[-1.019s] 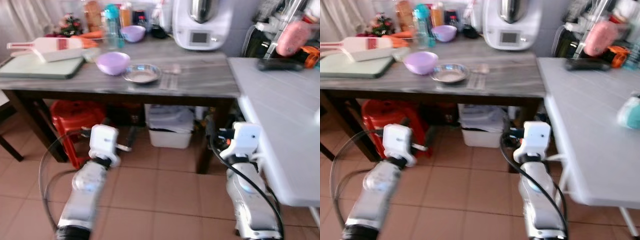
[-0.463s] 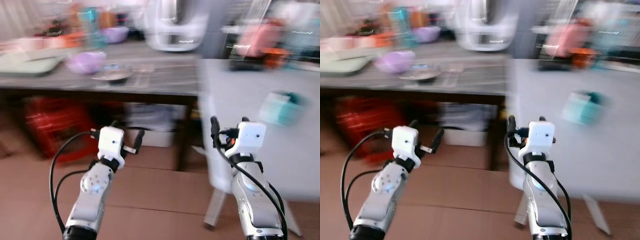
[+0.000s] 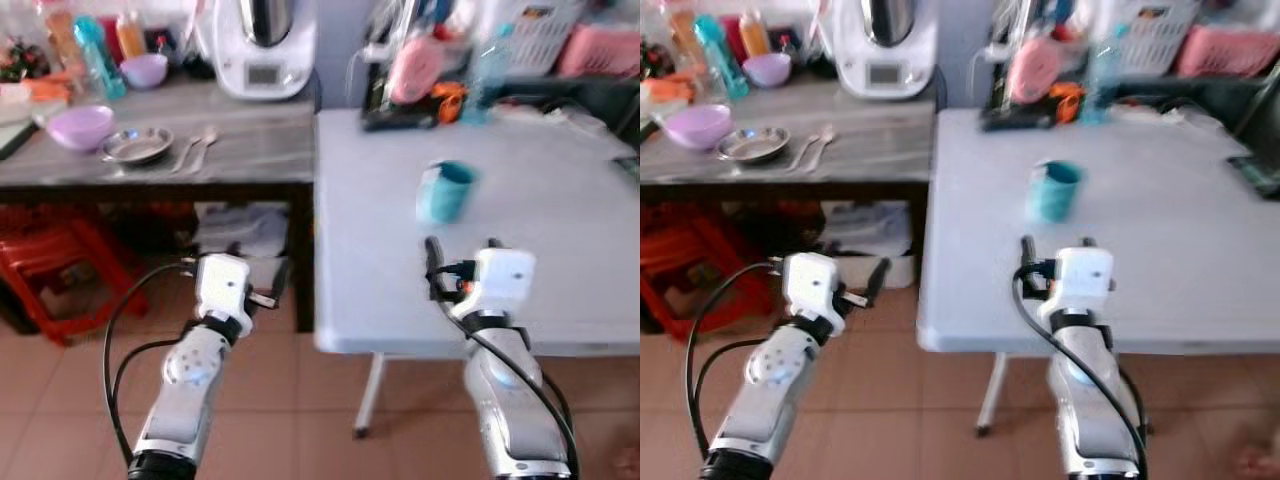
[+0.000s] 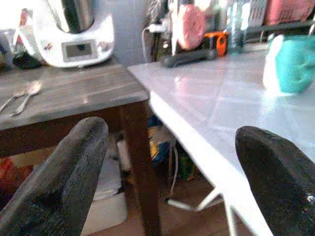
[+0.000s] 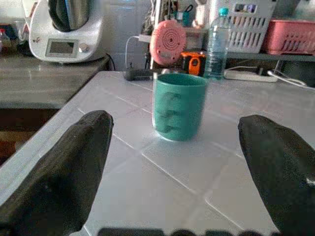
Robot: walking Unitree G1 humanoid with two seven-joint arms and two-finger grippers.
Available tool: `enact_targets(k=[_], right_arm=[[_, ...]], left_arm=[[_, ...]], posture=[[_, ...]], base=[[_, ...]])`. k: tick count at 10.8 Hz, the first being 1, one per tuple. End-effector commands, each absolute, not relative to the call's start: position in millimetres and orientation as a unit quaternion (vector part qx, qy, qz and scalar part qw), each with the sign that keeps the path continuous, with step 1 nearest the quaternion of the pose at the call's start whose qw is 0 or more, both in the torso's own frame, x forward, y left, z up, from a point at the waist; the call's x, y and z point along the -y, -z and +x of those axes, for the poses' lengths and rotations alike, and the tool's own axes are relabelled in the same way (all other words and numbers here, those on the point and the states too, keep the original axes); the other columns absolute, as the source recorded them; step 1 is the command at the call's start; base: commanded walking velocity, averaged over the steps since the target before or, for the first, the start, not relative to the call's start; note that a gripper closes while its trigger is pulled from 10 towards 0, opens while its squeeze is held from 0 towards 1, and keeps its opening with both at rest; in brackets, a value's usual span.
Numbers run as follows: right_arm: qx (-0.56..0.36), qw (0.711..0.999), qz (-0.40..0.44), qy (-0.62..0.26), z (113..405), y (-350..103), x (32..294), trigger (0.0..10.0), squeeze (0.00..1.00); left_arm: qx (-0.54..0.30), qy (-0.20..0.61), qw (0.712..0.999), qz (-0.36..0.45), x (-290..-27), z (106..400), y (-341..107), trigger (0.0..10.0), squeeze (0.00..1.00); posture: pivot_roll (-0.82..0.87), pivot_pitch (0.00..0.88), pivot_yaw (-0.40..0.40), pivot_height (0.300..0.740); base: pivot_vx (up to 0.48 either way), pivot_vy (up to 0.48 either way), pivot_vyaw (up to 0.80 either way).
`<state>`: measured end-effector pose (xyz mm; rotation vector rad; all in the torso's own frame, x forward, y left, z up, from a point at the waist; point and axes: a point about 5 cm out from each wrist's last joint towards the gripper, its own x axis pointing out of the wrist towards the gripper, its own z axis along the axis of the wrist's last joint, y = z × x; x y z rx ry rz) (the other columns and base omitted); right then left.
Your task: Setting the table
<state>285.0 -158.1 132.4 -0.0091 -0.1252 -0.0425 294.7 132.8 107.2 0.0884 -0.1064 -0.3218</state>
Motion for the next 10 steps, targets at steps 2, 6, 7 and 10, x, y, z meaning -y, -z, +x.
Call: enact_targets(k=[2,6,7,10], right_arm=[[0.064,0.998,-0.002,0.014,286.5,-133.5,151.2,10.0,0.0],[0.064,0.998,-0.003,0.015,286.4,-132.5,151.3,10.0,0.0],[0.066,0.998,-0.002,0.016,283.8,-131.9,152.9,10.0,0.0],[0.053,0.998,0.005,0.026,264.9,-118.4,162.5,10.0,0.0]], left_arm=[[0.048,0.152,0.986,0.048,-140.6,294.5,-105.9,10.0,0.0],[0.055,0.189,0.98,0.032,-137.8,291.2,-107.5,10.0,0.0],[0.057,0.166,0.984,0.035,-148.4,291.4,-106.8,10.0,0.0],[0.041,0.093,0.994,0.047,-178.1,290.8,-97.6,10.0,0.0]], posture=[[0.0,0.0,0.012,0.74],[0.0,0.001,0.016,0.74],[0.0,0.001,0.016,0.74],[0.0,0.003,0.016,0.74]], base=[[0.0,-0.356,0.0],[0.0,0.0,0.0],[0.0,0.0,0.0],[0.0,0.0,0.0]])
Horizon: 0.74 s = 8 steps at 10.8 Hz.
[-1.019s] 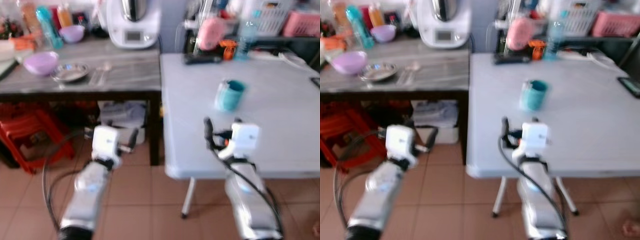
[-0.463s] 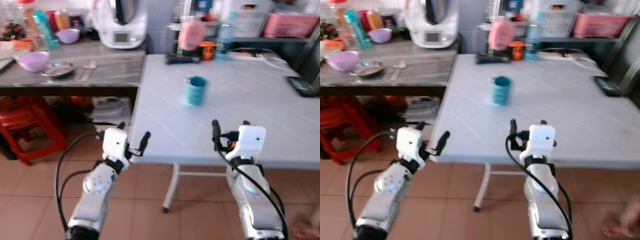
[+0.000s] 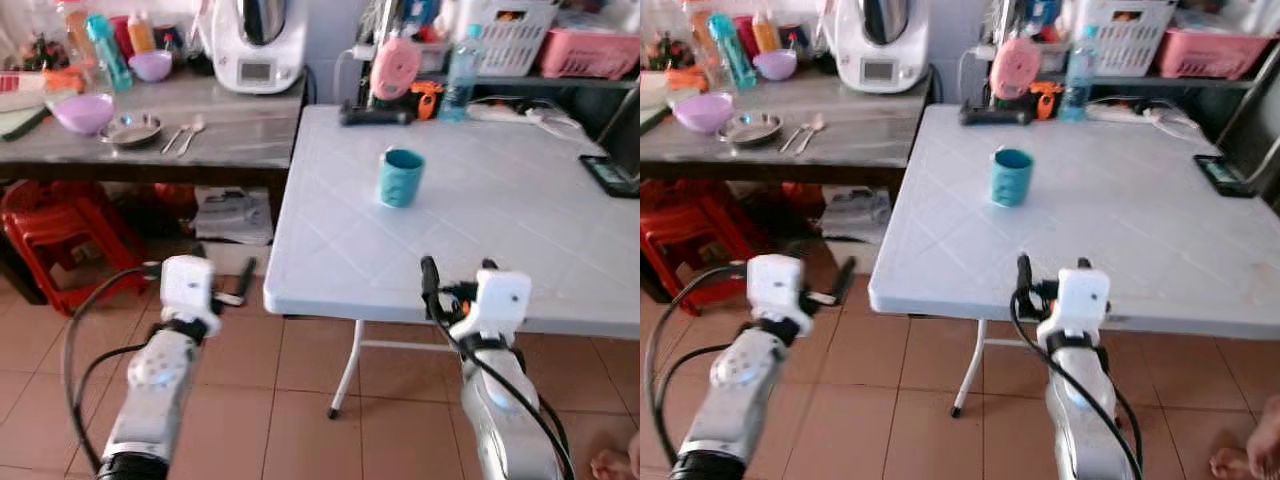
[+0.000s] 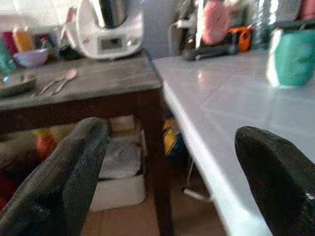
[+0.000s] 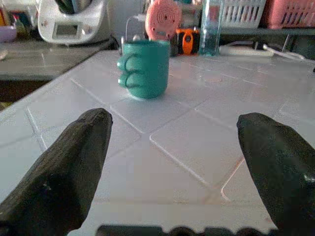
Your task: Setting the table
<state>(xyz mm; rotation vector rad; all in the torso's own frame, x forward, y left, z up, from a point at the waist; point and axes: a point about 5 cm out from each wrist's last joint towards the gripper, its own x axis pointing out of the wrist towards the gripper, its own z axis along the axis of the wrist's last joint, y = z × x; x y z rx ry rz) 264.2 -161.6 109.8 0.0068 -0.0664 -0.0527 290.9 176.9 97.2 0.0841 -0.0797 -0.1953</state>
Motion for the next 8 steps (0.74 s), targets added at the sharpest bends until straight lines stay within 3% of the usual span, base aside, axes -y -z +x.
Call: enact_targets(k=[1,8], right_arm=[[0.048,0.998,0.001,0.028,261.3,-115.6,163.7,10.0,0.0],[0.053,0.998,-0.01,0.021,261.8,-117.7,161.1,10.0,0.0]], left_arm=[[0.038,0.09,0.994,0.042,-179.8,290.4,-96.7,10.0,0.0],[0.04,0.109,0.993,0.029,-170.5,289.8,-94.5,10.0,0.0]], posture=[[0.0,0.003,0.016,0.74],[-0.01,0.008,0.017,0.74]], base=[[0.247,0.0,0.0],[0.33,0.0,0.0]])
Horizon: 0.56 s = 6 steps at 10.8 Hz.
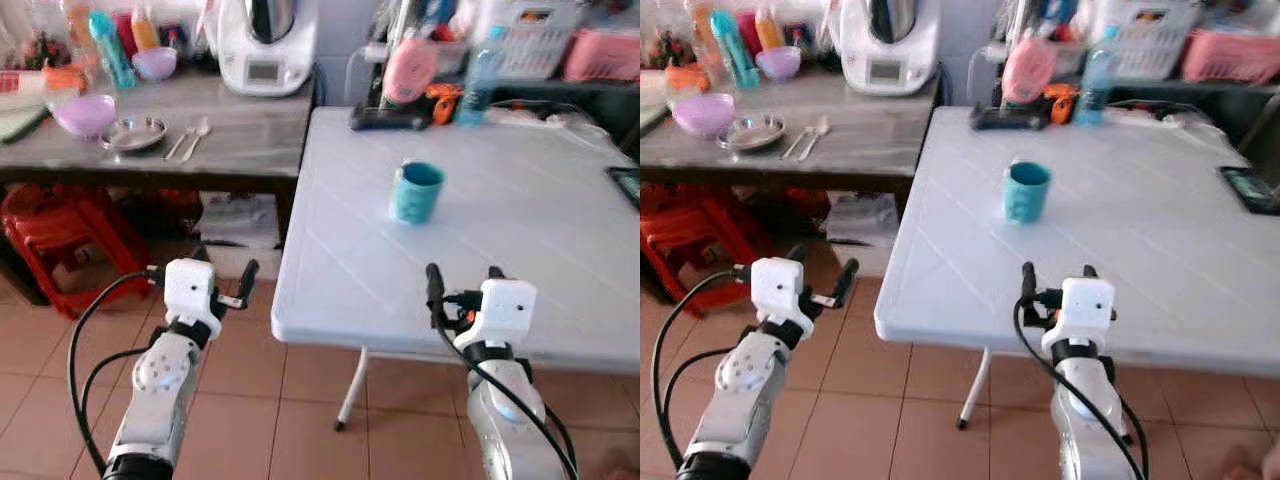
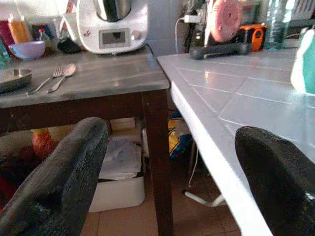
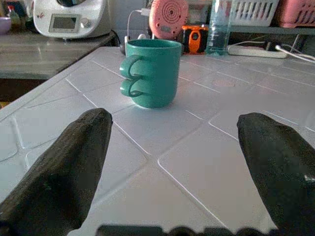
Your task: Setting the table
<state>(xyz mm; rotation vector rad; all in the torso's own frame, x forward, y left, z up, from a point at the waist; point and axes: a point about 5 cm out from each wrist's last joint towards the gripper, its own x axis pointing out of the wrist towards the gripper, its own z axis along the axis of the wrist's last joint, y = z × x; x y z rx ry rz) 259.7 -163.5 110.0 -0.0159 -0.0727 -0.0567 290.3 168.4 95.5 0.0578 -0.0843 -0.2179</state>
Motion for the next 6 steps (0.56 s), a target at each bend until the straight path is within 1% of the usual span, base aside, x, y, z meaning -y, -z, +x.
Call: enact_targets(k=[1,6], right_arm=[[0.054,0.998,-0.01,0.019,262.2,-118.4,160.7,10.0,0.0],[0.055,0.998,-0.011,0.015,265.1,-119.7,159.0,10.0,0.0]], left_arm=[[0.04,0.11,0.993,0.027,-169.7,289.5,-94.3,10.0,0.0],[0.036,0.123,0.991,0.022,-163.1,288.7,-91.9,10.0,0.0]], posture=[[-0.01,0.009,0.016,0.74],[-0.01,0.01,0.015,0.74]], base=[[0.356,0.0,0.0],[0.352,0.0,0.0]])
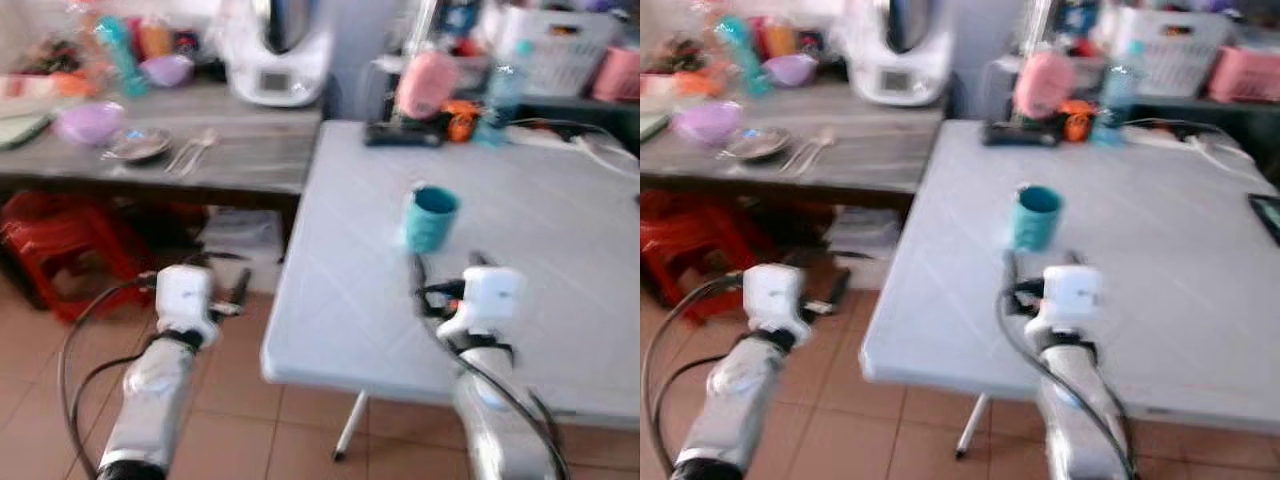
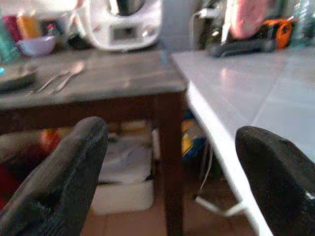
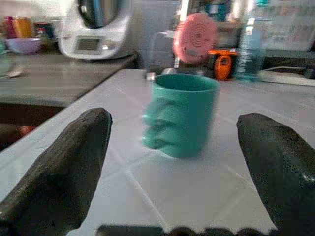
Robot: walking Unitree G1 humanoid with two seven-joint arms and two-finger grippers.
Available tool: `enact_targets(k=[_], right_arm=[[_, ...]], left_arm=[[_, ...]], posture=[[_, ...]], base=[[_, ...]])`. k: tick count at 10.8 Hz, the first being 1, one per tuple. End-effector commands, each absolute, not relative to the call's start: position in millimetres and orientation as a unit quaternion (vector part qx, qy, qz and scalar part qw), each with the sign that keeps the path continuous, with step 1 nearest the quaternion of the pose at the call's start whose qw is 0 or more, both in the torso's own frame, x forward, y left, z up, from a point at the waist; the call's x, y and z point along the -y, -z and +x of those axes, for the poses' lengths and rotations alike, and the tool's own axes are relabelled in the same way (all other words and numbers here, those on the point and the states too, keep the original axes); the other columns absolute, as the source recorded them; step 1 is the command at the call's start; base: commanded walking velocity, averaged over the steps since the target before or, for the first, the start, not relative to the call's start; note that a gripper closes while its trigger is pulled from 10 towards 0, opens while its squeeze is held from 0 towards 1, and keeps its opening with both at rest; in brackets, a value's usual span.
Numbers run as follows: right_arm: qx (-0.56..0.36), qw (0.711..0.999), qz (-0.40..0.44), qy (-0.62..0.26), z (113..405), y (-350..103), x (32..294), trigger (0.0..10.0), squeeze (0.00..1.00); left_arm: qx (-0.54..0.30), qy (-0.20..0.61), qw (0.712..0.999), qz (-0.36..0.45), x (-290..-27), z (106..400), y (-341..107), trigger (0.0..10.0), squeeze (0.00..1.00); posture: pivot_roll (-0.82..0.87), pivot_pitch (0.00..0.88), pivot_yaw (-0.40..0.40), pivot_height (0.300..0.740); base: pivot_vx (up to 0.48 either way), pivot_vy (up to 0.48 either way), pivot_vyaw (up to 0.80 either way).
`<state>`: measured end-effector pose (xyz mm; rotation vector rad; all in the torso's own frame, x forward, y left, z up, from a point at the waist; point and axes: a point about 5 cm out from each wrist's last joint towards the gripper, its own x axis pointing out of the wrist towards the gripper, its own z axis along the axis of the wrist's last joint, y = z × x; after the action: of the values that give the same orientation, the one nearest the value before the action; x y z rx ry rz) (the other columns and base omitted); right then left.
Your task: Setting the table
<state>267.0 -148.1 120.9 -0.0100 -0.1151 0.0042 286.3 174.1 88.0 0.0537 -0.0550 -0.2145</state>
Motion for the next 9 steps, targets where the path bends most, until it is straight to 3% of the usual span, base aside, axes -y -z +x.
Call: enact_targets(k=[1,5,9], right_arm=[[0.054,0.998,-0.01,0.014,265.7,-119.8,158.3,10.0,0.0],[0.05,0.999,-0.009,-0.003,270.8,-119.1,151.7,10.0,0.0],[0.033,0.998,0.015,-0.046,292.1,-116.8,126.6,10.0,0.0]], left_arm=[[0.037,0.125,0.991,0.019,-162.7,288.5,-92.0,10.0,0.0],[0.036,0.14,0.989,0.013,-160.3,287.0,-91.1,10.0,0.0],[0.002,0.257,0.966,0.0,-147.8,275.3,-82.3,10.0,0.0]], posture=[[-0.01,0.011,0.015,0.74],[-0.01,0.015,0.022,0.74],[0.02,0.019,0.012,0.74]], base=[[0.345,0.0,0.0],[0.074,0.0,0.0],[0.0,0.0,0.0]])
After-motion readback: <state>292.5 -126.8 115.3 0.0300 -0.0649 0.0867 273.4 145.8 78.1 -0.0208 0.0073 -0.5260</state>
